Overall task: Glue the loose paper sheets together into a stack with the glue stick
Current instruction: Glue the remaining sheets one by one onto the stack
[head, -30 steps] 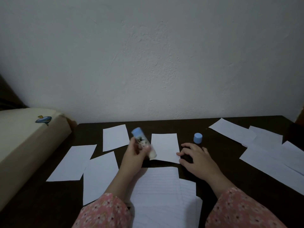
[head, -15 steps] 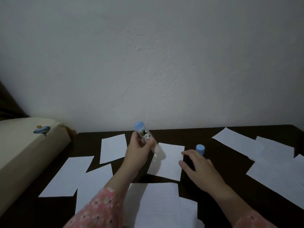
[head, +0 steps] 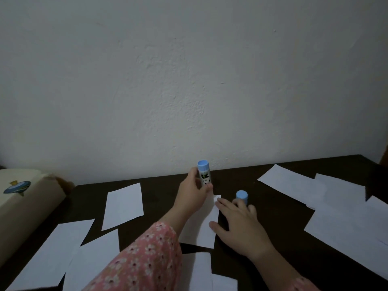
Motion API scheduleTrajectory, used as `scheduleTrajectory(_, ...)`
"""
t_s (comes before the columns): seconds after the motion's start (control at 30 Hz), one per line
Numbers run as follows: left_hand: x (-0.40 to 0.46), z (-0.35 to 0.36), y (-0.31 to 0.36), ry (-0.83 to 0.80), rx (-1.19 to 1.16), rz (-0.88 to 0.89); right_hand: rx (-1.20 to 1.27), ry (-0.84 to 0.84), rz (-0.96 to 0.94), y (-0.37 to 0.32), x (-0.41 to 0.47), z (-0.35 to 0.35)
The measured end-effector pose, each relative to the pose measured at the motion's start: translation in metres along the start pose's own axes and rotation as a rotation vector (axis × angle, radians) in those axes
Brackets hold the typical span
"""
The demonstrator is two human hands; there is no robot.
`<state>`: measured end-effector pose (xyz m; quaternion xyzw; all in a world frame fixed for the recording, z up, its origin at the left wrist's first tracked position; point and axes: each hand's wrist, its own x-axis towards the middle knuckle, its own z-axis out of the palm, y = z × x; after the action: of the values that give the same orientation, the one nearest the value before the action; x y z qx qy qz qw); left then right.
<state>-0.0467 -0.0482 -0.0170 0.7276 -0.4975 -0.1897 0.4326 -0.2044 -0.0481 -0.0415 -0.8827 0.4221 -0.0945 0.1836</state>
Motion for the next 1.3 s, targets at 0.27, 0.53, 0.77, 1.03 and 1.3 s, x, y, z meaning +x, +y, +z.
scheduleTrajectory(0.27, -0.002, 0.009, -0.006, -0.032, 0.032, 0.062, 0.037, 0.049, -0.029, 0.004, 0.003, 0.005)
scheduleTrajectory(0.53, 0.001, 0.004, -0.006, -0.076, 0.113, 0.094, 0.036, 0.053, -0.02, 0.004, 0.006, 0.008)
scheduleTrajectory(0.77, 0.002, -0.012, -0.016, -0.058, 0.1, 0.048, 0.015, 0.047, -0.012, 0.005, 0.008, 0.011)
scheduleTrajectory(1.03, 0.003, -0.027, -0.025, -0.013, 0.093, -0.007, 0.01, 0.039, 0.005, 0.005, 0.008, 0.011)
scheduleTrajectory(1.3, 0.005, -0.036, -0.034, 0.023, 0.046, -0.072, 0.003, 0.052, 0.0, 0.007, 0.01, 0.014)
